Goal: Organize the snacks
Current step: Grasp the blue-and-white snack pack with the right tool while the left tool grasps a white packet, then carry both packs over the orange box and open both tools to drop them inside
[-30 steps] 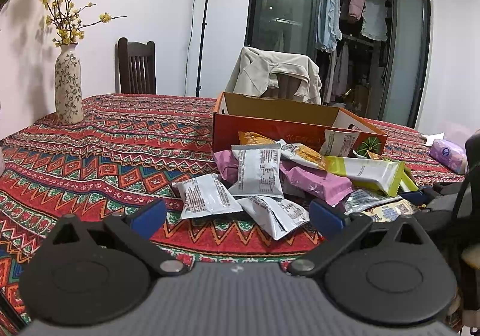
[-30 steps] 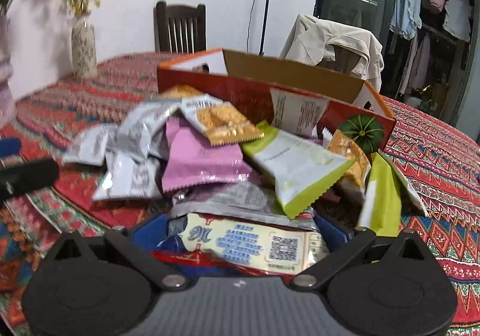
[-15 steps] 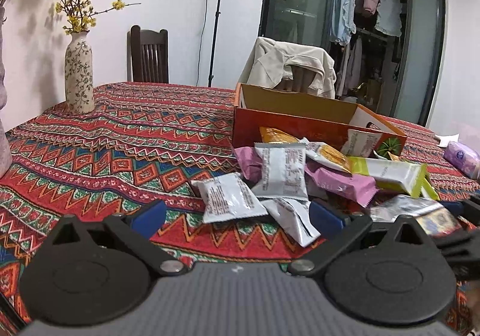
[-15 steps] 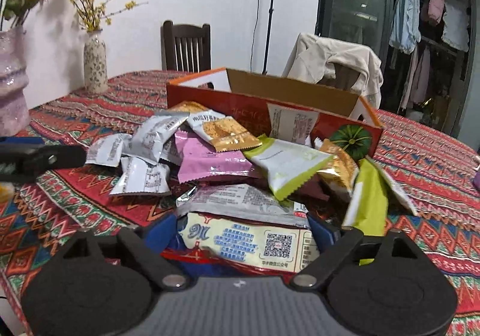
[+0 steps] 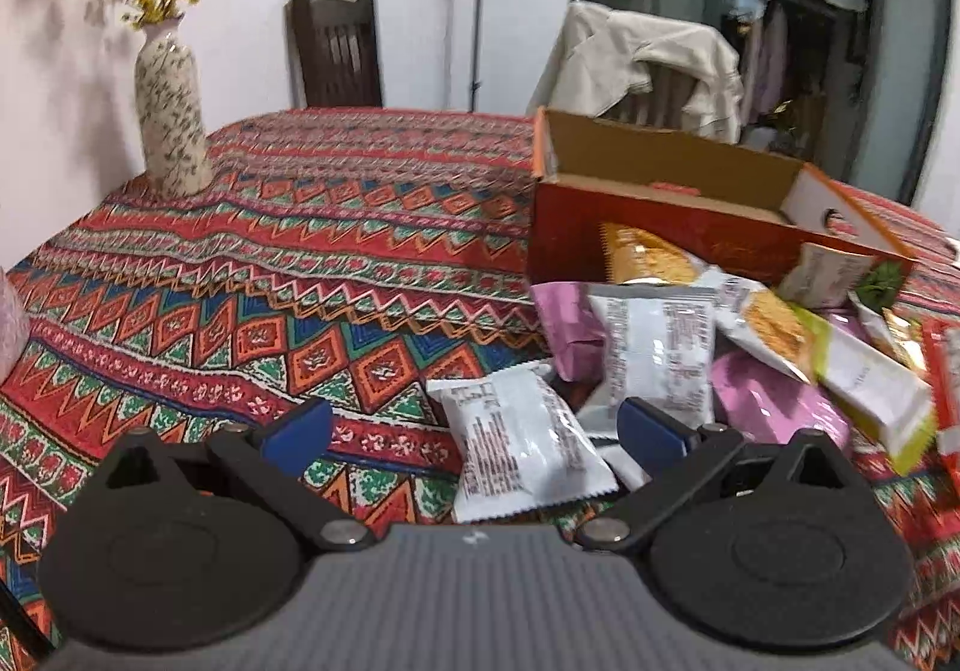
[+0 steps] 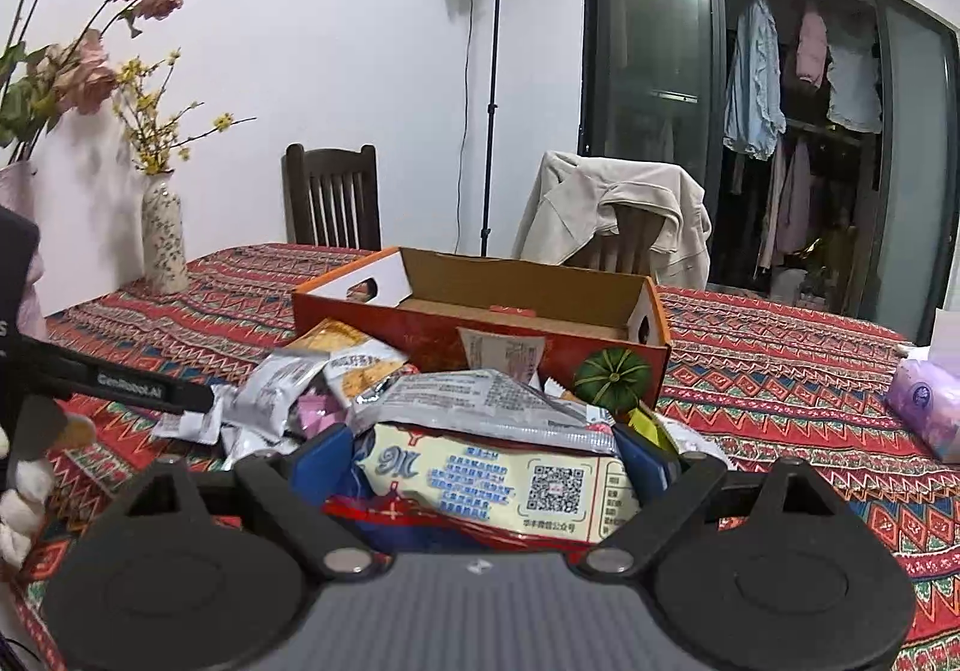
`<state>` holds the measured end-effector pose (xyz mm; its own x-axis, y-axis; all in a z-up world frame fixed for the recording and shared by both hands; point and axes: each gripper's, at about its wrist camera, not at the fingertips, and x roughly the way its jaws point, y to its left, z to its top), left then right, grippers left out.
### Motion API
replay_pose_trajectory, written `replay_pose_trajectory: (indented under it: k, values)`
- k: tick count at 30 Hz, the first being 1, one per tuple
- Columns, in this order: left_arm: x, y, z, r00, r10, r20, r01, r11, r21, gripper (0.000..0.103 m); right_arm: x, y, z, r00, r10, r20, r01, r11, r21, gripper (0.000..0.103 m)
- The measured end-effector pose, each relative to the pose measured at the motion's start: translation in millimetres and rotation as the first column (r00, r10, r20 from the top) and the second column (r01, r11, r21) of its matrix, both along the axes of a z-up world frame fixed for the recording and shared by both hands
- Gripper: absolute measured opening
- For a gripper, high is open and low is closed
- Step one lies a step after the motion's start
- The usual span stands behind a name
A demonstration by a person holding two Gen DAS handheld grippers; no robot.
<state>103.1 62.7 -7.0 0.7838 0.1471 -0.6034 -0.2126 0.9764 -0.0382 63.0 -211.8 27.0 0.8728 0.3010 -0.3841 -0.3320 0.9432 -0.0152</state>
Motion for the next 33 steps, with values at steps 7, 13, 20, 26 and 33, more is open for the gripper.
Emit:
replay_pose_trajectory:
  k: [7, 13, 20, 26, 33]
  values:
    - [20, 10, -9, 0.997, 0.049, -0.061, -0.052, 0.997, -0.056, 0.086, 7, 4, -3, 1.0, 0.007, -0.004, -0.007, 1.0, -0.004, 0.091]
    - [18, 11, -14, 0.997, 0.011, -0.071, -0.017, 0.995, -0.097, 0.051, 11, 3, -8, 1.0, 0.008, -0.02, -0.007, 1.0, 0.004, 0.091]
    - [4, 11, -3, 1.0, 0.013, -0.025, -0.015, 0.996, -0.087, 0.05, 13, 2, -9, 1.0, 0.004, -0.019, -0.004, 1.0, 0.012, 0.091]
    - [-5, 9, 25, 0.998, -0.002, 0.066, 0.007, 0.998, -0.068, 0.05, 18, -1, -3, 1.0, -0.006, 0.003, 0.006, 1.0, 0.022, 0.091]
    - [9, -7, 58, 0.988, -0.051, 0.145, 0.056, 0.998, -0.034, 0.05, 32, -5, 12, 0.999, -0.026, 0.044, 0.024, 0.998, 0.057, 0.091]
